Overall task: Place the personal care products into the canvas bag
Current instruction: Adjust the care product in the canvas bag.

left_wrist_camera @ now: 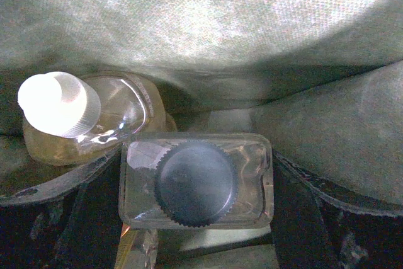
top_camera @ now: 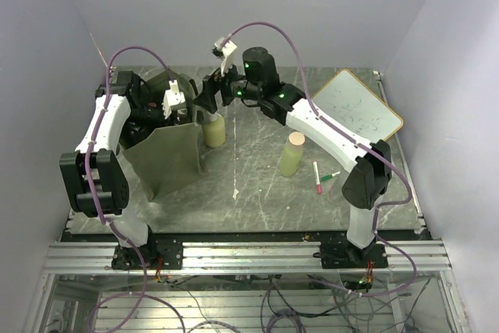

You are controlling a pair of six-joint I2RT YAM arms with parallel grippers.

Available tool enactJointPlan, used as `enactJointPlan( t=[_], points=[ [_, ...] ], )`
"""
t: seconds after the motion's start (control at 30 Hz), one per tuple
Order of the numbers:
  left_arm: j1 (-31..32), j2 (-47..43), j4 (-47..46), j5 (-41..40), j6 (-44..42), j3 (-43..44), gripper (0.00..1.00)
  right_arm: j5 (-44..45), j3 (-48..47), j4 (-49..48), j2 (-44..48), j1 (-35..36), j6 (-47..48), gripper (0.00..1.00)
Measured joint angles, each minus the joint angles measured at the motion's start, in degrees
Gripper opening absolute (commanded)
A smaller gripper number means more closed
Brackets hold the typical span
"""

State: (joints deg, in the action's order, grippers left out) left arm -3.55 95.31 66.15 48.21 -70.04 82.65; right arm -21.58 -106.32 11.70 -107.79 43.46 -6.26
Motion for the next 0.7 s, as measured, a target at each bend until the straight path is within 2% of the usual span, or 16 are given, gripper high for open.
enactJointPlan(
  t=[0.23,0.53,0.7],
  points=[
    [0.0,0.02,0.02,0.0,-0.02,0.0,0.16,2.4,-1.01,-0.09,-2.75,1.29,-2.21,0.72],
    [0.0,0.02,0.02,0.0,-0.04,0.0,0.16,3.15,-2.6,-0.74,-4.81,2.49,-4.44,0.56],
    [0.0,0.0,-0.15,-0.04,-0.02,-0.02,0.16,3.21,-3.1,-1.07,-5.35,2.99,-5.77,0.35]
  ],
)
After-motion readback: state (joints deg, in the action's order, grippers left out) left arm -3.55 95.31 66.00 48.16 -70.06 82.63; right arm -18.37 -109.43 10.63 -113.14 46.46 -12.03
